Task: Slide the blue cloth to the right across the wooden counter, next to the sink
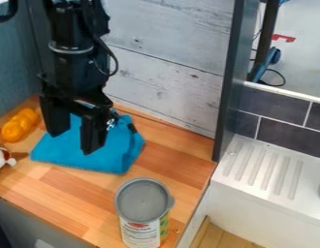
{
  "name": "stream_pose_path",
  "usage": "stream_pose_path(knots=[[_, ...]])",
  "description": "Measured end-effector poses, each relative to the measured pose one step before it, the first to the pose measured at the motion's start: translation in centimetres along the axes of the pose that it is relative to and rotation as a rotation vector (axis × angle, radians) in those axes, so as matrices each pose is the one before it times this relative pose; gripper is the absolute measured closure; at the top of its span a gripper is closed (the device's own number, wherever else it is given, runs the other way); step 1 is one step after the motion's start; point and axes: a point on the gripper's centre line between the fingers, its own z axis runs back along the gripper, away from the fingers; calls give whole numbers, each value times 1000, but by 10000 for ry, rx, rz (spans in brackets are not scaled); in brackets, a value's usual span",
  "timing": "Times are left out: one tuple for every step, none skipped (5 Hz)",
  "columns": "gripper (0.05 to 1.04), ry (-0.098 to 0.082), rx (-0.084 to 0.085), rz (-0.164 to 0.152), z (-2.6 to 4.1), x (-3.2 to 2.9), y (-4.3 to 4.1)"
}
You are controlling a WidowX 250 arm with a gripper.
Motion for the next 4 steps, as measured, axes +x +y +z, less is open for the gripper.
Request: stream_pose_path(knots=[[83,255,-51,-16,-632,-93,-57],[83,-466,61,648,-3,1416,1889],[83,-352,248,447,-179,1785,2167],[83,-141,191,325,-1440,1325,1408]])
